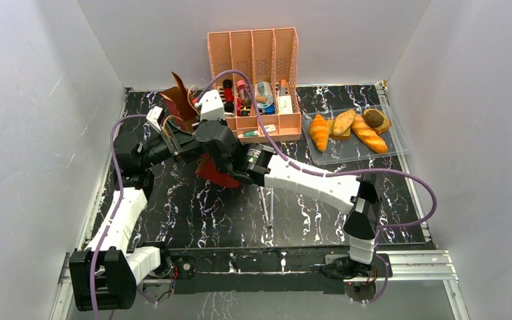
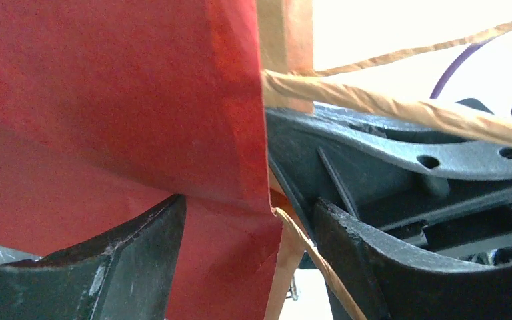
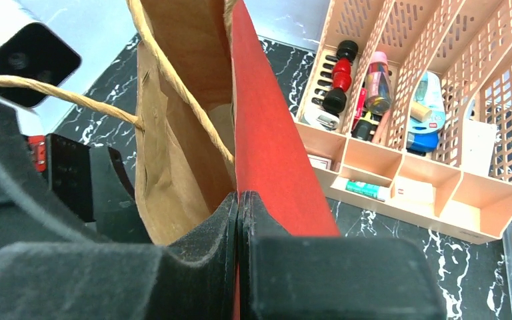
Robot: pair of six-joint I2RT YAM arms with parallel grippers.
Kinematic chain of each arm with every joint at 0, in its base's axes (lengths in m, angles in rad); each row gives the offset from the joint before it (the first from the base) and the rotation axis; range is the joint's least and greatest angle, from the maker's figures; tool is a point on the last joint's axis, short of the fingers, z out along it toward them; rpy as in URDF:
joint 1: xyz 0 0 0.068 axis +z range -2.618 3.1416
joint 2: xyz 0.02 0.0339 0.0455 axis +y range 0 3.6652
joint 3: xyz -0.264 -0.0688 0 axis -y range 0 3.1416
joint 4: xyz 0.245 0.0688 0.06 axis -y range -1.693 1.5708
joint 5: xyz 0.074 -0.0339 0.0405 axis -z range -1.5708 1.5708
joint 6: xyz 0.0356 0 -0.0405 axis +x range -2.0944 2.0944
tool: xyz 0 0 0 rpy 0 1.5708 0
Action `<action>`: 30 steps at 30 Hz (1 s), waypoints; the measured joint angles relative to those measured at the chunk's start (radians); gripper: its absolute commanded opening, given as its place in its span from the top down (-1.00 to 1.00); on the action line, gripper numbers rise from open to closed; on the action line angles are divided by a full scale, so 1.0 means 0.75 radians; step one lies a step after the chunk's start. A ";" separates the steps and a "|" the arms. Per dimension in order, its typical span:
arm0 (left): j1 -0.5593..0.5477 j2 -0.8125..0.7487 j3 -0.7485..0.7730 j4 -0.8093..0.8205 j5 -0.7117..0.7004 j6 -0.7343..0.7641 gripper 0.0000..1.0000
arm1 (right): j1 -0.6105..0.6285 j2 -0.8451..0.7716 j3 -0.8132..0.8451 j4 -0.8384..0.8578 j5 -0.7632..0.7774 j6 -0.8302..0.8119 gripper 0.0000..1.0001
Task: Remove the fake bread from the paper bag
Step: Place the clamp at the center of the board.
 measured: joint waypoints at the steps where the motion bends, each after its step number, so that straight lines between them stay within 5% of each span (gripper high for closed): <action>1: -0.003 0.000 0.006 -0.050 -0.004 0.053 -0.36 | -0.006 0.010 0.016 -0.017 0.000 -0.002 1.00; 30: -0.184 0.048 0.360 -0.797 -0.426 0.766 -0.36 | -0.134 0.292 0.564 -0.688 -0.116 0.004 1.00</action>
